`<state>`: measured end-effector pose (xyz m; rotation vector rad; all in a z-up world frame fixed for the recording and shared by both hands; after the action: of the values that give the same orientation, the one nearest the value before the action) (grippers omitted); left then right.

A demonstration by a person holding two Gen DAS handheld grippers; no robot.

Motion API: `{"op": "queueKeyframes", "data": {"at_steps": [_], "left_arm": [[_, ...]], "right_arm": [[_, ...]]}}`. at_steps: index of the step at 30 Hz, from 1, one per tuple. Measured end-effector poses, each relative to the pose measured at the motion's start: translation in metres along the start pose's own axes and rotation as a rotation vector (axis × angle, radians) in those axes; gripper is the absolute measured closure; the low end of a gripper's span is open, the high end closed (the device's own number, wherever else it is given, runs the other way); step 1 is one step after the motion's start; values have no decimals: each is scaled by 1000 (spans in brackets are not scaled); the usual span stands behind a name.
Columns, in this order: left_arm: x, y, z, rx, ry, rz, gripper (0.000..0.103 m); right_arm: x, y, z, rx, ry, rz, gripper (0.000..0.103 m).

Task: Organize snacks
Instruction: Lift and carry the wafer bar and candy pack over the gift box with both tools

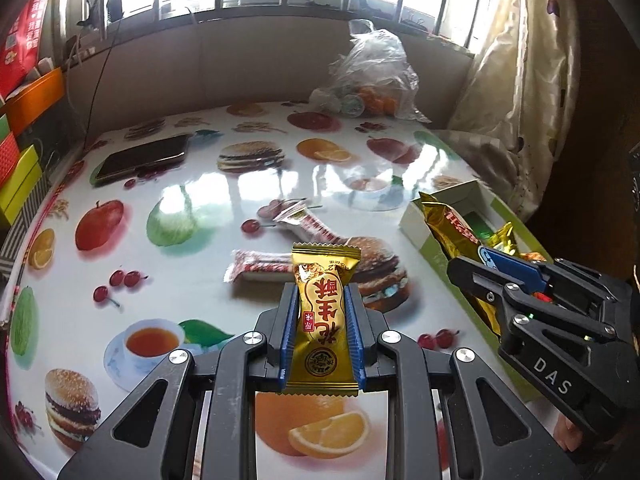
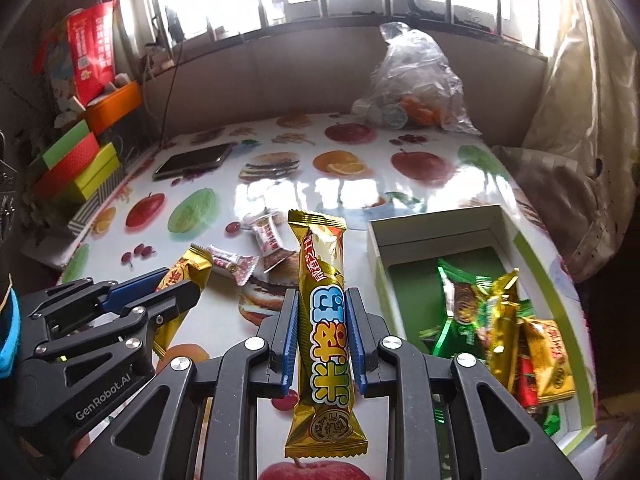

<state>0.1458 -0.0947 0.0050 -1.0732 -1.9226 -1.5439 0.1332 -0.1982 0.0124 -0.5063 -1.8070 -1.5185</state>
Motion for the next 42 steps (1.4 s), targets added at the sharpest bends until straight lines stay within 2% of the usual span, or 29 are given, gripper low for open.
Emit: {"op": "queueKeyframes", "data": {"at_steps": [8,17,26,34,42], "left_arm": [[-1,6,-35,15,-132,41,79],[-8,12,-82,-19,-211,71,79],[-22,15,-121,-20,-281,111,79],[-51,10,-138,-17,-275,166,79],[-73,7,-143,-12,-251,187,79]], "right_arm": [[28,-8,-30,-51,-51,-16,81],[55,-26,-75,-120,-125,-17,81],[60,-50,-107,-173,-174,25,81],[53,-71,-129,-220,-196,66,81],[41,-81,-141,-248,-196,87,81]]}}
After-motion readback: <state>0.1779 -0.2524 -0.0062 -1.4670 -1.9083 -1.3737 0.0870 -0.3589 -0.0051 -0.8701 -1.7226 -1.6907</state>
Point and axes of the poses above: each gripper's, at about its wrist camera, not at the fingertips, and x roughly against the way its jaws point, z to its left, y to its top, the point moved 8 cm from there along -x, roughly the way its jaws point, and after that the axes turned 15 degrees about x, right-handed, at the moved point
